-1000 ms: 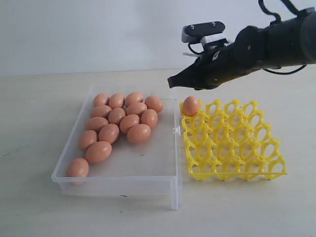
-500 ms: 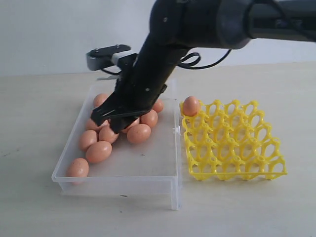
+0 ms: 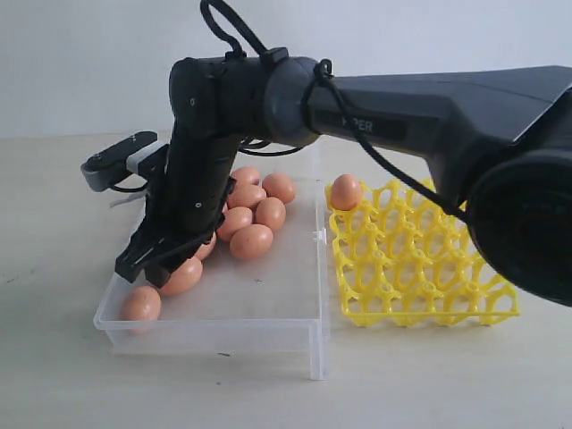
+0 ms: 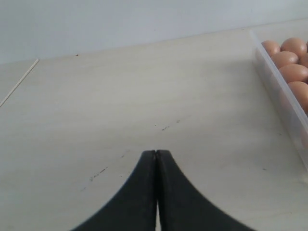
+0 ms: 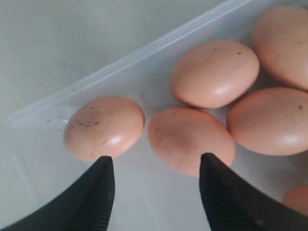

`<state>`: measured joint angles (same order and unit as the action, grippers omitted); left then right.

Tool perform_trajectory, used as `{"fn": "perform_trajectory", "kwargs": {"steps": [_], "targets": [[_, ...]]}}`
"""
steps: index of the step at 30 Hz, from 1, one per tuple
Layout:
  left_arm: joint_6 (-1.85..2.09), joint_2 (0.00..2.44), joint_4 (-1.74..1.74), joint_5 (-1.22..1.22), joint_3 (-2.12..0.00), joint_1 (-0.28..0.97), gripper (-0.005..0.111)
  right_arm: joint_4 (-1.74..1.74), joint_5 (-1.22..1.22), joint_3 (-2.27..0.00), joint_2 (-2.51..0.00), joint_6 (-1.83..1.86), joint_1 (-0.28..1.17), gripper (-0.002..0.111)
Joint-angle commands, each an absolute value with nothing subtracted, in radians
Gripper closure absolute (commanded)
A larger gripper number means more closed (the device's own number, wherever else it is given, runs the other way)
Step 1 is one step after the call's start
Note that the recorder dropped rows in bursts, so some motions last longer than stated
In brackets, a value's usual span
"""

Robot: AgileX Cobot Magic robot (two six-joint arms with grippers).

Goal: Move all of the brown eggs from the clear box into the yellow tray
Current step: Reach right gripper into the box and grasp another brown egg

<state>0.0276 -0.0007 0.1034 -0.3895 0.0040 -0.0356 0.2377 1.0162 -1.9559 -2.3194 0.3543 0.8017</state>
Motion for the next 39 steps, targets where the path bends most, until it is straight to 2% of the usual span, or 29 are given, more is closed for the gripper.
{"fn": "perform_trajectory", "kwargs": {"steps": [1, 11, 30, 33, 37, 39], "targets": [[0.023, 0.0, 0.101, -0.38, 0.0, -0.03, 0.107, 0.158, 0.99, -1.982, -2.347, 0.436, 0.814, 0.055], [0.023, 0.0, 0.101, -0.38, 0.0, -0.03, 0.107, 0.138, 0.936, -1.982, -2.354, 0.634, 0.849, 0.055], [0.023, 0.0, 0.101, -0.38, 0.0, -0.03, 0.107, 0.165, 0.935, -1.979, -2.453, 0.622, 0.864, 0.057], [0.023, 0.0, 0.101, -0.38, 0.0, -0.03, 0.107, 0.165, 0.969, -1.979, -2.457, 0.618, 0.866, 0.07], [0.023, 0.0, 0.101, -0.38, 0.0, -0.03, 0.107, 0.144, 1.026, -1.979, -2.457, 0.595, 0.866, 0.107], [0.023, 0.0, 0.101, -0.38, 0.0, -0.03, 0.107, 0.125, 1.052, -1.979, -2.457, 0.554, 0.866, 0.108]]}}
